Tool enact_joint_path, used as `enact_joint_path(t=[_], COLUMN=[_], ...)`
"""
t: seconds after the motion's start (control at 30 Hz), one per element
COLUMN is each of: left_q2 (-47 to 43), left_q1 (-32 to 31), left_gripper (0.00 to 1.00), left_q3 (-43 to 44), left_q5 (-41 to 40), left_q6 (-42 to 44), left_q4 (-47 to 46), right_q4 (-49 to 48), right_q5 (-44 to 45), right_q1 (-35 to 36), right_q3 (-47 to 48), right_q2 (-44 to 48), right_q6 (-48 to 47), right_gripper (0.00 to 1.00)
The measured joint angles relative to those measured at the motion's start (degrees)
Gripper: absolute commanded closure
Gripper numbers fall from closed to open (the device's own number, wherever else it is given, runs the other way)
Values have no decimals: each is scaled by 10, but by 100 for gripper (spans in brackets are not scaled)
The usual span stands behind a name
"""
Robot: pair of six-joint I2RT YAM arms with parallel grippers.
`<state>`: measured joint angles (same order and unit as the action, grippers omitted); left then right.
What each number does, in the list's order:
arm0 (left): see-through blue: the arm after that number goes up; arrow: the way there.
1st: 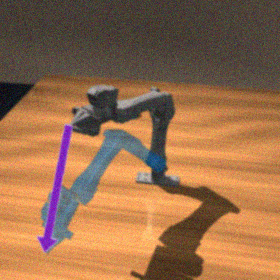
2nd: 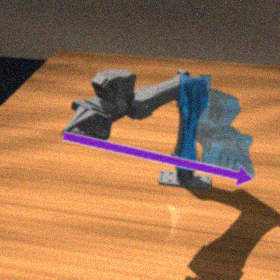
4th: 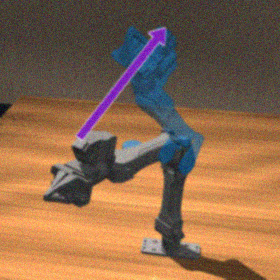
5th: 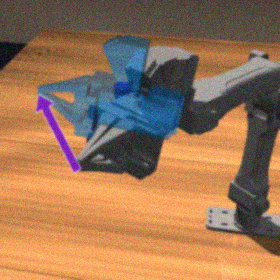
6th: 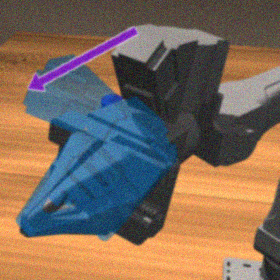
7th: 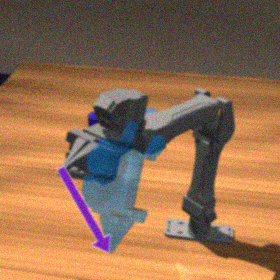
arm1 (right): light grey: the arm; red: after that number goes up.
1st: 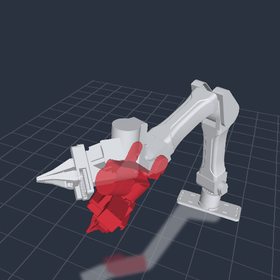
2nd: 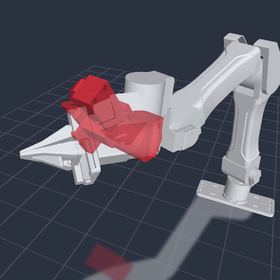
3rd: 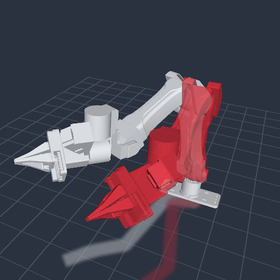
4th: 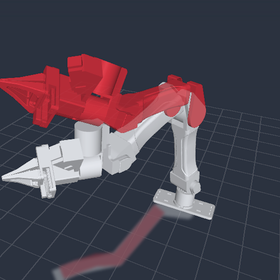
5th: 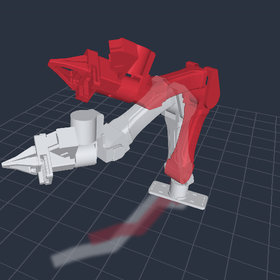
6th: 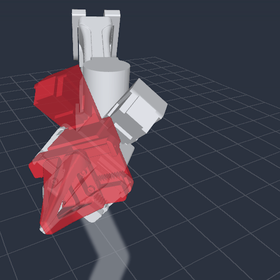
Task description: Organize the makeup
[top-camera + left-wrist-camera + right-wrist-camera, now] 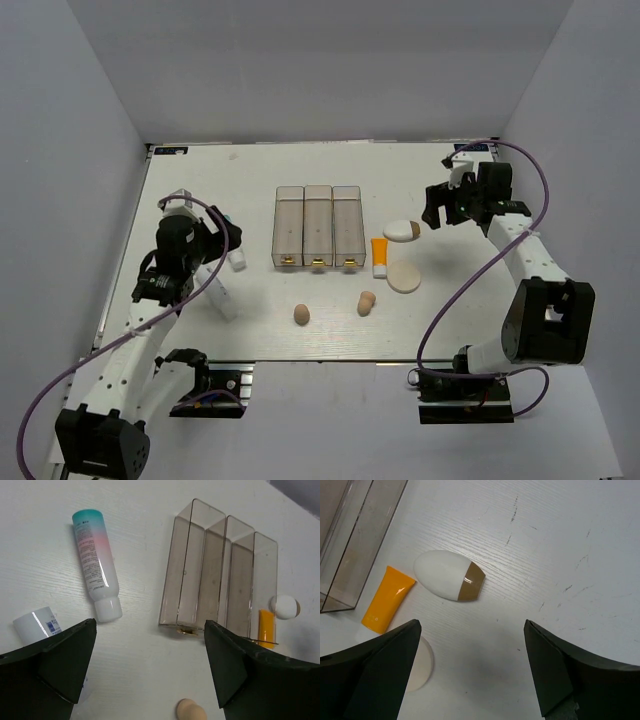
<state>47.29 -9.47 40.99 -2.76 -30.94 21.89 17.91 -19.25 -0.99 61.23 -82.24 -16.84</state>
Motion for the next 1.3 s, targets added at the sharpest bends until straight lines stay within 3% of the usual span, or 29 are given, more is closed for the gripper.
enact_joint_path(t=[0.23, 0.37, 0.4, 0.43, 0.47, 0.5, 0.53, 0.57, 0.6, 0.67, 0.73, 0.83, 1.13, 1.3], left_q2=[71, 122, 135, 148, 161, 174, 188, 200, 214, 243, 280, 336, 505, 553], left_q1=[-1, -1, -1, -1, -1, -1, -1, -1, -1, -1, -1, -1, -1, -1], left_gripper=[5, 23, 39, 49, 57, 66, 67, 67, 60, 40, 25, 17, 20, 24], left_q3=[-4, 0, 2, 5, 8, 12, 16, 21, 28, 48, 76, 119, 259, 284], left_q5=[9, 10, 11, 13, 14, 15, 17, 17, 17, 15, 6, -20, -103, -129], left_q6=[-1, 0, 2, 2, 3, 5, 8, 10, 14, 21, 27, 28, 40, 41], left_q4=[-1, -1, -2, -3, -5, -7, -11, -14, -15, -14, -14, -10, 38, 69], right_q4=[45, 78, 86, 94, 100, 104, 106, 108, 108, 106, 103, 98, 89, 85], right_q5=[-28, -42, -47, -54, -61, -69, -78, -85, -92, -101, -108, -115, -118, -116], right_q1=[0, 0, 0, 0, 0, 0, 1, 1, 1, 1, 1, 2, 2, 2], right_q3=[8, 18, 18, 18, 18, 18, 19, 19, 19, 19, 16, 8, -20, -22], right_q2=[-10, -28, -30, -31, -31, -31, -31, -31, -31, -30, -29, -28, -24, -23], right_q6=[-73, -119, -127, -136, -141, -151, -153, -150, -149, -145, -142, -142, -133, -130], right_gripper=[11, 11, 11, 13, 45, 66, 77, 76, 70, 46, 38, 33, 31, 31])
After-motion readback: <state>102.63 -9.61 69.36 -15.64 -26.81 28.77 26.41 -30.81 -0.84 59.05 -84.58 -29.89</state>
